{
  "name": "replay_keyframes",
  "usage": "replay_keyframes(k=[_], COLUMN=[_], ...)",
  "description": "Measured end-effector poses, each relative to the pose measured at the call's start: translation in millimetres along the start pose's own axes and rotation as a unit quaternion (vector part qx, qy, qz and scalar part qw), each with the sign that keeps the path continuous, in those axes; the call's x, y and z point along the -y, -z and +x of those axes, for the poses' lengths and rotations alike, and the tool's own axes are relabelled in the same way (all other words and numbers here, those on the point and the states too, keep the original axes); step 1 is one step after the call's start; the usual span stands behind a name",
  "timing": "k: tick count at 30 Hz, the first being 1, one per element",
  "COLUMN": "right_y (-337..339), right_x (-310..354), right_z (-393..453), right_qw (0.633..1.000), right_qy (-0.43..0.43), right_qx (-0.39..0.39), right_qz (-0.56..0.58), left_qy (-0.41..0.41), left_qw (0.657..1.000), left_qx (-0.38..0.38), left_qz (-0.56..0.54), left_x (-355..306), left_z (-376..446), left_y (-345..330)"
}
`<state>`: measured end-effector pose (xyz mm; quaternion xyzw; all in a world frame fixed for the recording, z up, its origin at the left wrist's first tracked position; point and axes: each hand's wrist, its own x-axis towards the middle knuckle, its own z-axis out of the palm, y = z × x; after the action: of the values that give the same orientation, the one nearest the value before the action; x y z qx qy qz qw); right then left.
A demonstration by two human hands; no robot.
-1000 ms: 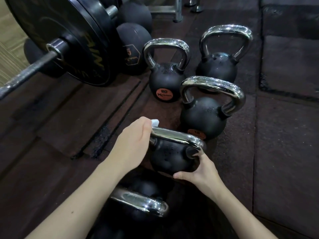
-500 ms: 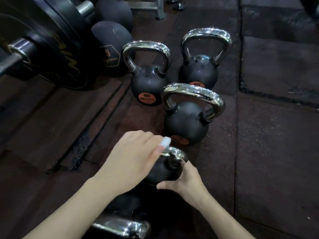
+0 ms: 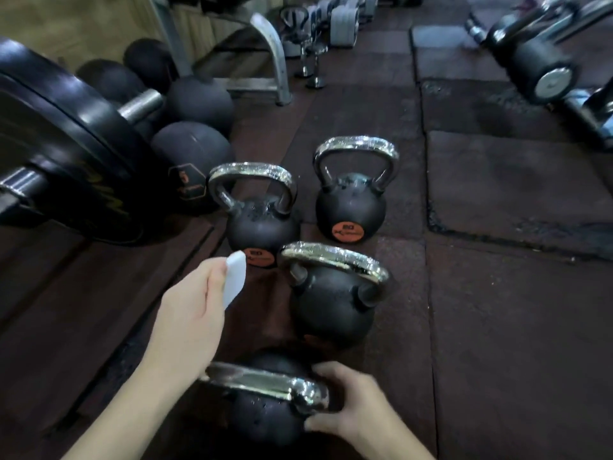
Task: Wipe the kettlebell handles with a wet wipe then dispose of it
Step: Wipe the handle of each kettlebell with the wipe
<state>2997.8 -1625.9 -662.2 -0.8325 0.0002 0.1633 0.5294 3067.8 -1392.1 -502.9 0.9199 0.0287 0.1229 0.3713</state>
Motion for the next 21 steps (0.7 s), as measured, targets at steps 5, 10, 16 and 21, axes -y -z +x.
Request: replay_keyframes(k=[5,10,16,21], right_y=[66,73,67,70], right_x=[-9,-11,-18,-14], right_z=[37,68,72,68], right_qw=[0.976,0.986,0.986,0.985], right_qy=[-0.001,-0.014,-0.021,-0.022], right_qx=[-0.209,-0.123,-0.143,-0.134], right_qz=[0.066,0.111,0.085,0.106], left_qy=[-0.123,-0.280,-0.416,-0.257], left_qw=[0.991,0.946,0.874,0.927], left_qx=[0.021,0.077,0.165,0.210], left_qz=[0.056,0.148,0.189,0.174], left_x=[-32,-54,-79,-50], left_z=[40,39,24,59], left_y=[-50,-103,-129,-92])
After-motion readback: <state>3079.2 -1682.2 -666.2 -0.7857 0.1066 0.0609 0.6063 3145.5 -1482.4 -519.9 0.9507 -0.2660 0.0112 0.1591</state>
